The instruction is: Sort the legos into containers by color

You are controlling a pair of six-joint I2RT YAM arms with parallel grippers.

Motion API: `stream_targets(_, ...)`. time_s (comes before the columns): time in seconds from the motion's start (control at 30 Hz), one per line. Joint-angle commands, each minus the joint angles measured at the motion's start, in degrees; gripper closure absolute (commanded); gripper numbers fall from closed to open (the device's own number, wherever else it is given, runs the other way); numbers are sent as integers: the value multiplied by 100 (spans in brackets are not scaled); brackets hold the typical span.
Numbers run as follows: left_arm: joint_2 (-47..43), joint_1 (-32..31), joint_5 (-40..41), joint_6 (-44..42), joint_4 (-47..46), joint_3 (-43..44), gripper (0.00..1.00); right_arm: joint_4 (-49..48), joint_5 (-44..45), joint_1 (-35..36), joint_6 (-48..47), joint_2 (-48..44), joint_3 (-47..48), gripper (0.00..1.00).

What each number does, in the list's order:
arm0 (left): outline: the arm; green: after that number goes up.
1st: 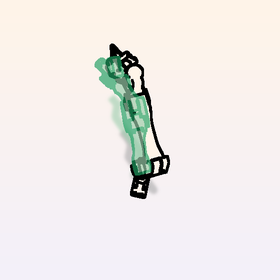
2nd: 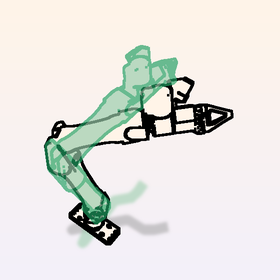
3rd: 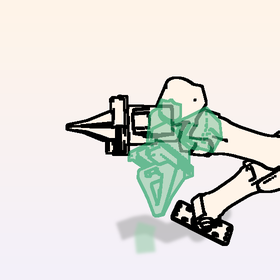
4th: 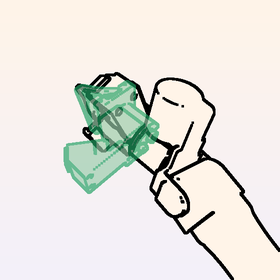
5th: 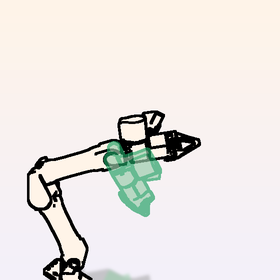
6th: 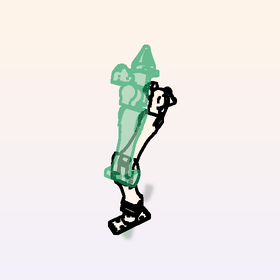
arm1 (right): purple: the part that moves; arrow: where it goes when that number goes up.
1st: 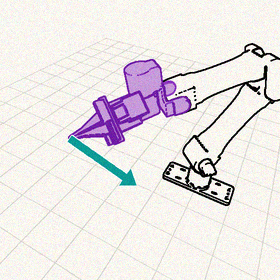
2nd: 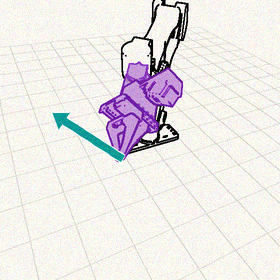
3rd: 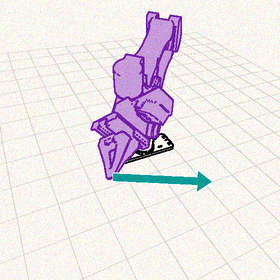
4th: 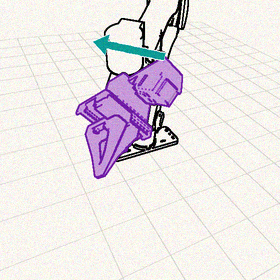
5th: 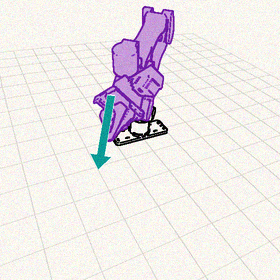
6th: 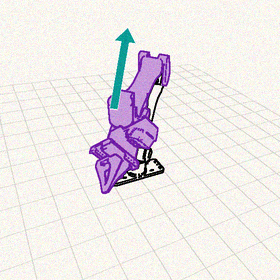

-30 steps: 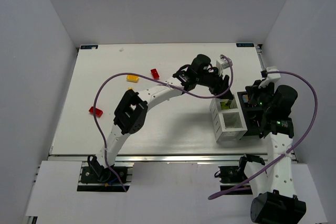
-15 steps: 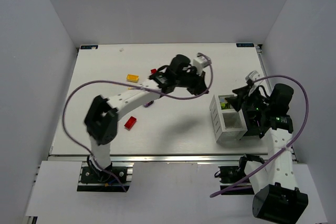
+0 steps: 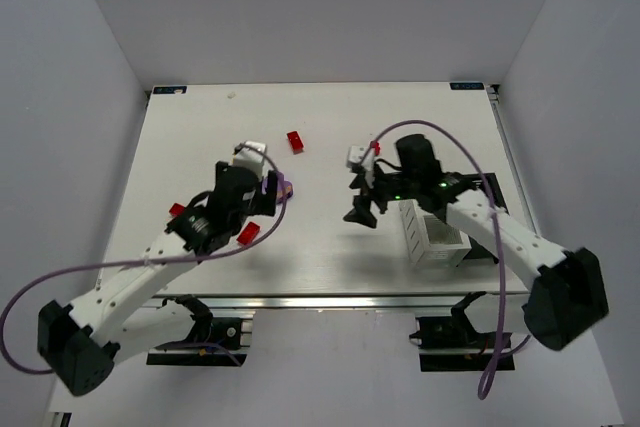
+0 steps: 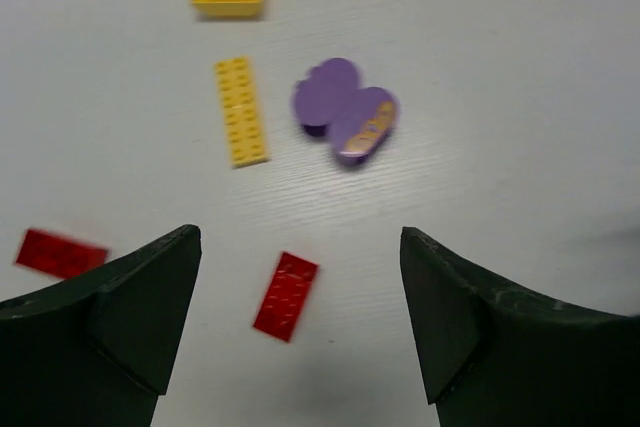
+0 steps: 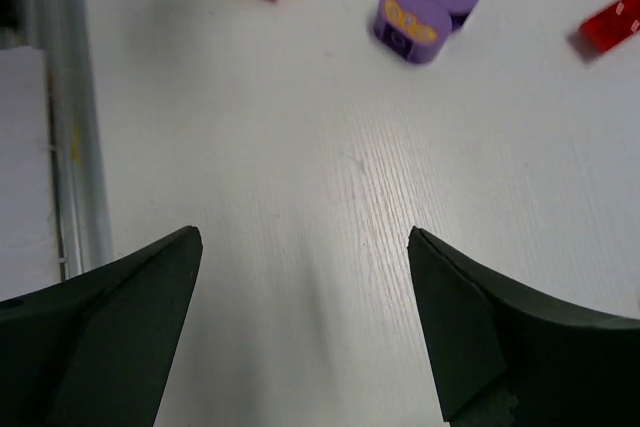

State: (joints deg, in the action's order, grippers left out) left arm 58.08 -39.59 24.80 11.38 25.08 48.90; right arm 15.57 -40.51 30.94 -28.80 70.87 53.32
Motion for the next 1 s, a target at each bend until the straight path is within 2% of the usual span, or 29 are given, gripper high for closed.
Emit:
stream_targets(0.0,-1224,48,1887,101,6,-546,9,-248,2386,805,620,847,764,11)
stream_targets(0.07,-1815,48,2247,110,-73,-723,7,-362,3107,1202,1278,1594,1387,11)
stream_targets(0.1,-1949,48,2371,110,-91,-724,7,-301,3198,1274,1515,1823,1392,11)
stream_targets(0.13,-2046,48,2476,145,-108,-785,7,-213,3146,1353,1717,2277,1861,11)
stream_targets(0.17,-2125,48,2590,154,-100,-812,7,-221,3155,1397,2207,2482,2040,11)
stream_targets(0.37,-2547,48,3163,251,-55,-865,7,-231,3225,1766,3370,3783,3201,11)
stream_targets(0.57,-3294,48,3251,93,-328,-1076,7,-318,3691,2082,3539,4584,4009,11)
stream_targets(0.73,-3304,48,3207,49,-346,-1076,7,156,4025,2171,3600,5322,4748,11)
stream_targets(0.97,-3163,48,2979,31,-372,-1058,7,16,5079,2224,3592,5596,4863,11)
